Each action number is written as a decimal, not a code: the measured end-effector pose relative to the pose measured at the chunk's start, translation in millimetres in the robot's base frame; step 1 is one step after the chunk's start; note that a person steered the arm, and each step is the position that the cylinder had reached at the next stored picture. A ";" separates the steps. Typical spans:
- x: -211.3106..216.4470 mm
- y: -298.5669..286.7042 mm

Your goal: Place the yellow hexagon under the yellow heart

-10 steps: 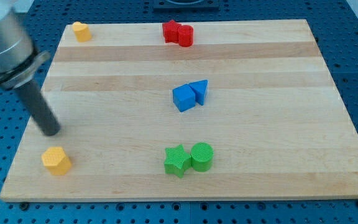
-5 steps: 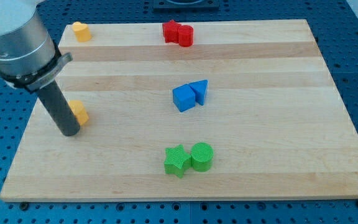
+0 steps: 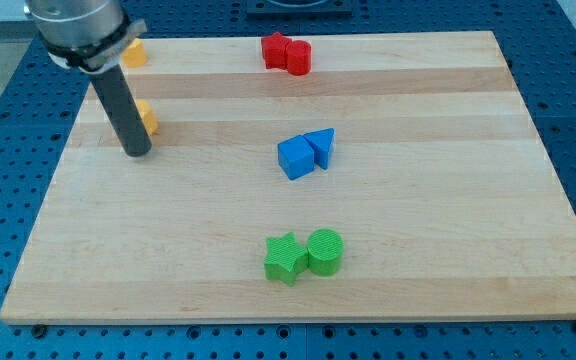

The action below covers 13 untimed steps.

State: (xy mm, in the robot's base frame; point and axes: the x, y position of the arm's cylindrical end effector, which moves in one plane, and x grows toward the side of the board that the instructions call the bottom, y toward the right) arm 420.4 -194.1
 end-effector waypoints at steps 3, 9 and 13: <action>-82.0 -11.9; -7.5 -42.9; -78.1 -65.5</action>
State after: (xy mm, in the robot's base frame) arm 342.3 -259.5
